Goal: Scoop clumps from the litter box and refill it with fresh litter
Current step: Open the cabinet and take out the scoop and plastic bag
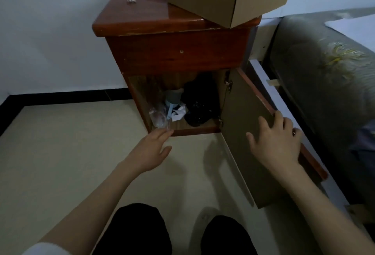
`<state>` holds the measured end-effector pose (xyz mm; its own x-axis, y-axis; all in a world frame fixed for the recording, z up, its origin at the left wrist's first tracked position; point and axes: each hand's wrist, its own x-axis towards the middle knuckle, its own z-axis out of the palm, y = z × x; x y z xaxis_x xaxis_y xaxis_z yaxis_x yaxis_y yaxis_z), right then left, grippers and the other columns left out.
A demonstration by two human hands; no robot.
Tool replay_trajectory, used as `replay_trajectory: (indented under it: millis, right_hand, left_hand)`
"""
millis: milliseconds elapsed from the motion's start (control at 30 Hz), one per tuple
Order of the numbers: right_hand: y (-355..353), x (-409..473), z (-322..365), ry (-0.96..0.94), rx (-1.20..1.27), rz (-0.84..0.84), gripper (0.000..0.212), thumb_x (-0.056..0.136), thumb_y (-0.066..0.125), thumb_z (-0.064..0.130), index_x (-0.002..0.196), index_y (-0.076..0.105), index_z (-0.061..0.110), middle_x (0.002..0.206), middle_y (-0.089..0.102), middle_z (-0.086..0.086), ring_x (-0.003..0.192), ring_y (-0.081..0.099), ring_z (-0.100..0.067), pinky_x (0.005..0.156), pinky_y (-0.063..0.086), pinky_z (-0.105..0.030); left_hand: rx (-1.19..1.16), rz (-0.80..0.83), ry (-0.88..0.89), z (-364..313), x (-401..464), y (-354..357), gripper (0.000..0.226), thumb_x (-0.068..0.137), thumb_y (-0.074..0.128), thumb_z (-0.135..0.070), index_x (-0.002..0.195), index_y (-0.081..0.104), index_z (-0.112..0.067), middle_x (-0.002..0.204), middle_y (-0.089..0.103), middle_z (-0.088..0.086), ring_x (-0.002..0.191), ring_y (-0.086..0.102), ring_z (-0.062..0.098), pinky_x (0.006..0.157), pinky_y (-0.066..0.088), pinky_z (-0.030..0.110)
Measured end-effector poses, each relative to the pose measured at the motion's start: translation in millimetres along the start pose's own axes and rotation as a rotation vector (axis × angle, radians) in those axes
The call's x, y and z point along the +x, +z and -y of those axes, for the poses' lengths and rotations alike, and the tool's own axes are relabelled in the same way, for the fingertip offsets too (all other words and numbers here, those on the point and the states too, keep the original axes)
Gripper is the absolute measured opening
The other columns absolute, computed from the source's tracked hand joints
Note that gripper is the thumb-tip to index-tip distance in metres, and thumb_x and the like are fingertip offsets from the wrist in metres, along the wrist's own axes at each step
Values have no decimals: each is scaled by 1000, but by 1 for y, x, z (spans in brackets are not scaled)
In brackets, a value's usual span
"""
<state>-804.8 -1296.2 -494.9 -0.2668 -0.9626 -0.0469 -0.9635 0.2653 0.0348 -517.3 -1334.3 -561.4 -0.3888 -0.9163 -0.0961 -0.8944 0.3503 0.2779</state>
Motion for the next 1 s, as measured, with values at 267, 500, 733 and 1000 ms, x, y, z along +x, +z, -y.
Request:
replay_trajectory:
  millis: [267,500,733,1000]
  right_hand:
    - [36,51,88,-236,70,-24,64,94,41,49,149,22,23,156,19,-10,145,12,-29,116,8,-50]
    - [146,140,193,-417,196,87,51,95,45,35,141,38,14,143,41,-11,132,38,-29,101,35,-38]
    - [254,230,280,-56,854,364,33,95,45,23,124,56,11,121,61,-15,110,57,-33,87,45,-34]
    - [283,280,313,474,1468,613,13,90,48,16,78,45,15,59,42,-5,38,40,-10,31,29,-16]
  left_hand:
    - [80,-49,-48,73,56,19,52,91,52,-25,140,40,-12,148,33,15,138,26,40,109,30,50]
    - [249,-141,-10,147,123,72,76,57,84,-13,127,55,-10,133,50,25,122,45,48,92,43,56]
    - [192,-316,3,173,166,123,86,50,88,-20,127,50,-8,133,48,28,123,47,45,97,41,53]
    - [-502,-357,-361,162,199,144,72,88,59,-22,145,21,-2,141,33,23,126,38,36,107,35,43]
